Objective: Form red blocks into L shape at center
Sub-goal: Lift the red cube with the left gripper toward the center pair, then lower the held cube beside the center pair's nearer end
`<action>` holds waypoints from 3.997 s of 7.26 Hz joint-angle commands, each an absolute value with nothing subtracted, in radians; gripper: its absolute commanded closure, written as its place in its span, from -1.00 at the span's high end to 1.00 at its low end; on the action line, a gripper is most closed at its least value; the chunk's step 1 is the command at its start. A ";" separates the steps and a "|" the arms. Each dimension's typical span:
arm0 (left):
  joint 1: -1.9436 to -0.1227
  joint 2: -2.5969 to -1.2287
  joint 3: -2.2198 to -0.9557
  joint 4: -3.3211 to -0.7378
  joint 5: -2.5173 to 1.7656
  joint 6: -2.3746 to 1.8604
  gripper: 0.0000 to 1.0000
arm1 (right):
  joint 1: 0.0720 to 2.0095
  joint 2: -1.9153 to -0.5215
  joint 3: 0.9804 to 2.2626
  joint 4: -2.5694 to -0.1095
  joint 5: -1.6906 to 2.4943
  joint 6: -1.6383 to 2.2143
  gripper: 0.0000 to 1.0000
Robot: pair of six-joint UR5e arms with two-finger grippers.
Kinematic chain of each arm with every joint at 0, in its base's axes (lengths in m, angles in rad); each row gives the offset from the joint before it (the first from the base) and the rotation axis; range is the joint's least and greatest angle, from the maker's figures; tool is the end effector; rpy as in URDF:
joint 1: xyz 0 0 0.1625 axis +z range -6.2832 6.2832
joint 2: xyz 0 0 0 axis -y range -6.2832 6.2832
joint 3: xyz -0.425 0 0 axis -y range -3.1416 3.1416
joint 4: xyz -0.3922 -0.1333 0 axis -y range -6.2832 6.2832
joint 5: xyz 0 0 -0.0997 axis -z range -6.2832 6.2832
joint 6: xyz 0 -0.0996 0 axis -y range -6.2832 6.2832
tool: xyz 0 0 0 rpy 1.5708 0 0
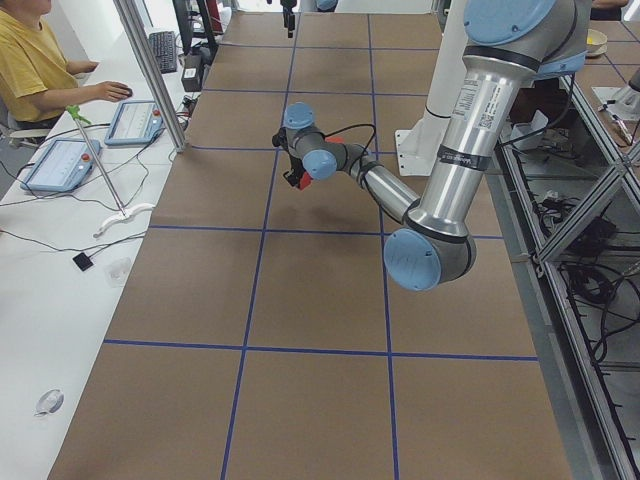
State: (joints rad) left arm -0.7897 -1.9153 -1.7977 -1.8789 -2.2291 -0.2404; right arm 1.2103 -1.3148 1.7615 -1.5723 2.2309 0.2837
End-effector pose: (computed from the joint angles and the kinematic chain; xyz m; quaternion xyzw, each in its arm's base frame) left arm 0.3694 -0.4754 0.3238 0.2085 0.4521 0.3613 0.7884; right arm -0.1388 -0.5731 0.4323 0.0980 -0.3660 -0.1069 0.9193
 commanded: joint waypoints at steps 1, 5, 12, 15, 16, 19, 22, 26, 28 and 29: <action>-0.790 -1.974 -1.801 -1.879 -2.273 -0.216 -0.89 | 1.210 -1.315 1.761 -1.572 2.230 0.284 0.98; -0.778 -2.000 -1.784 -1.882 -2.206 0.051 -1.00 | 1.210 -1.313 1.761 -1.572 2.232 0.284 0.98; -0.542 -2.300 -1.644 -1.516 -1.933 0.339 -1.00 | 1.210 -1.316 1.761 -1.572 2.230 0.296 0.98; -0.520 -2.349 -1.551 -1.519 -1.931 0.397 -1.00 | 1.210 -1.316 1.761 -1.572 2.230 0.296 0.98; -0.519 -2.347 -1.552 -1.517 -1.933 0.397 -1.00 | 1.210 -1.316 1.761 -1.572 2.230 0.296 0.98; -0.502 -2.345 -1.551 -1.514 -1.933 0.388 -1.00 | 1.210 -1.316 1.761 -1.572 2.230 0.304 0.98; -0.496 -2.344 -1.551 -1.514 -1.934 0.384 -0.95 | 1.210 -1.316 1.761 -1.572 2.230 0.304 0.98; -0.488 -2.344 -1.537 -1.522 -1.936 0.345 -0.93 | 1.210 -1.316 1.761 -1.572 2.230 0.304 0.98; -0.488 -2.345 -1.537 -1.525 -1.936 0.341 -0.92 | 1.210 -1.316 1.761 -1.572 2.230 0.304 0.98; -0.488 -2.347 -1.537 -1.525 -1.936 0.338 -0.89 | 1.210 -1.316 1.761 -1.572 2.230 0.304 0.98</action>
State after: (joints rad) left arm -0.4879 -2.3457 -1.5377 -1.5236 -1.9358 0.3411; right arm 1.2103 -1.3162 1.7610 -1.5723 2.2304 0.3037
